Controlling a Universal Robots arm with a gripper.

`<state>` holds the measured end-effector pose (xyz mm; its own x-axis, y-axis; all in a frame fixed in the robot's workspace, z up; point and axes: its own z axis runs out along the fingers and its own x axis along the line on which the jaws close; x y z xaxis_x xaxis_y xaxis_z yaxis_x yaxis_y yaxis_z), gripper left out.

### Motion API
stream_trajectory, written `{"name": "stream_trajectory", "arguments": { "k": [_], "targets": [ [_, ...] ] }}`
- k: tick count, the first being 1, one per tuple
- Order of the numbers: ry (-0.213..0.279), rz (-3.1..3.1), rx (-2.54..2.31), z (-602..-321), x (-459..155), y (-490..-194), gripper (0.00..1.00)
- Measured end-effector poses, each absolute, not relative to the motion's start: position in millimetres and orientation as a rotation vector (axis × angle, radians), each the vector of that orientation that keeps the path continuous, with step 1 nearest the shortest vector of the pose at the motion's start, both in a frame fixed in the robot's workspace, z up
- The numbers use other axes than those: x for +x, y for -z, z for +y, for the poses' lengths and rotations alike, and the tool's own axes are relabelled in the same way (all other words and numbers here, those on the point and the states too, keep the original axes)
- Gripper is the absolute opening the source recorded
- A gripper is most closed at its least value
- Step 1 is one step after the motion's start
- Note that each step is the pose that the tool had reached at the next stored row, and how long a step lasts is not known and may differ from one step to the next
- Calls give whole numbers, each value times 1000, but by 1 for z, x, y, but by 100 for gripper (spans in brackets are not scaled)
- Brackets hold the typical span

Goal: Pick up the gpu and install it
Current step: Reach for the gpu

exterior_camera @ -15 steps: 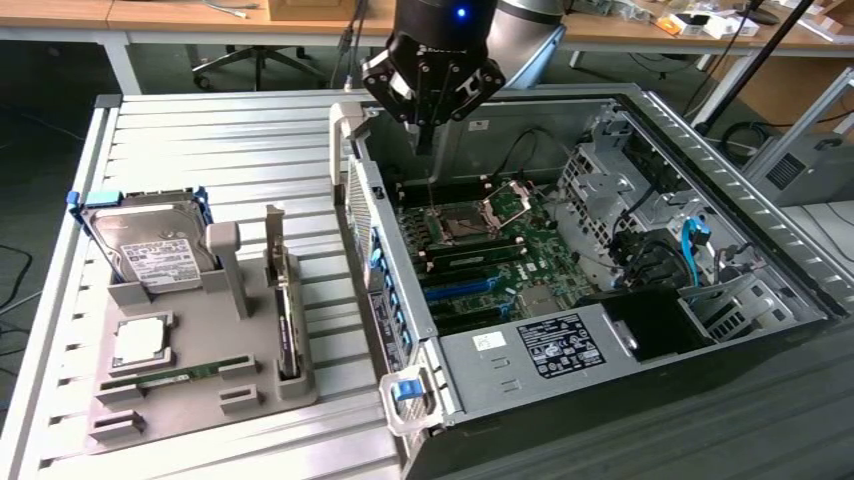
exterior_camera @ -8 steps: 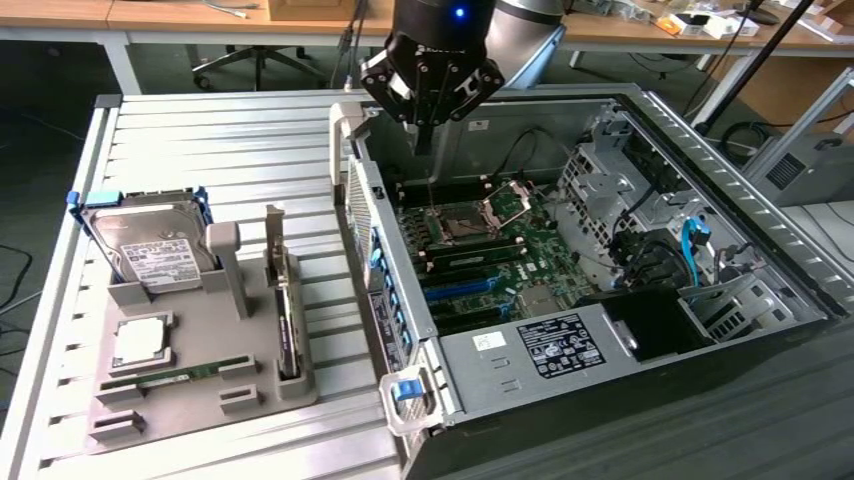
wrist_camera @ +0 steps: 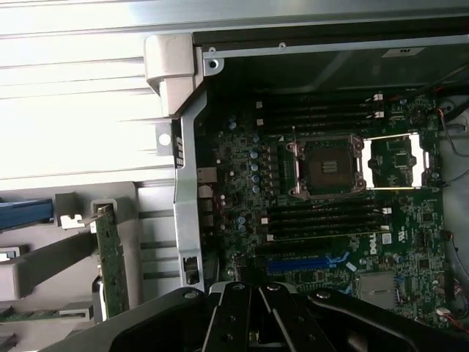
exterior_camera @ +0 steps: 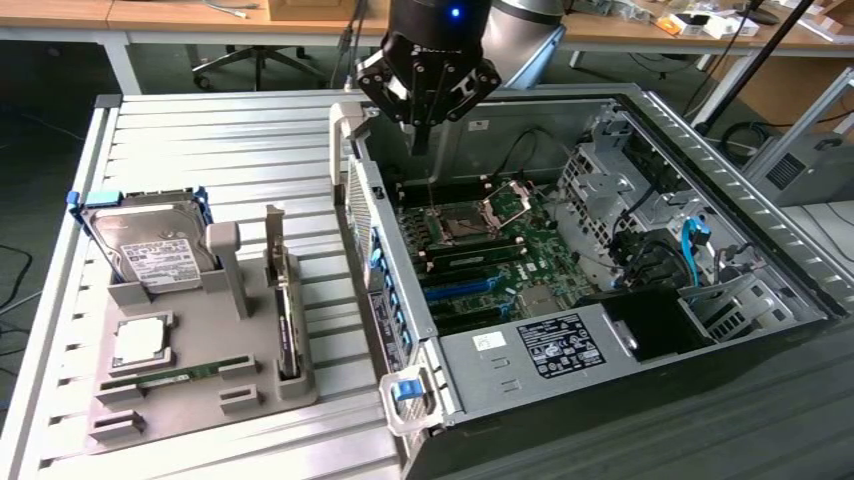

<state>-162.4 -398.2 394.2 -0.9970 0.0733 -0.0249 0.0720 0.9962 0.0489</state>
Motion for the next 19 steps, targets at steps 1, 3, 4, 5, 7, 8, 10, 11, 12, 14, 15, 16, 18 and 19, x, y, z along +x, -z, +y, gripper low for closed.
{"name": "stream_trajectory", "arguments": {
  "k": [1,3,4,5,7,8,10,11,12,14,15,16,18,19],
  "targets": [
    [-75,3112,113,-398,-163,-394,11],
    [-75,3112,113,-398,-164,-394,11],
    [-75,3112,113,-398,-165,-394,11],
    [-75,3112,113,-398,-166,-394,11],
    [-75,3112,113,-398,-167,-394,11],
    [-75,3112,113,-398,-168,-394,11],
    [-75,3112,113,-398,-169,-394,11],
    [-75,3112,113,-398,-169,-394,11],
    [-75,3112,113,-398,-170,-394,11],
    [-75,3112,113,-398,-171,-394,11],
    [-75,3112,113,-398,-171,-394,11],
    [-75,3112,113,-398,-171,-394,11],
    [-75,3112,113,-398,-173,-394,11],
    [-75,3112,113,-398,-173,-394,11]
  ]
}}
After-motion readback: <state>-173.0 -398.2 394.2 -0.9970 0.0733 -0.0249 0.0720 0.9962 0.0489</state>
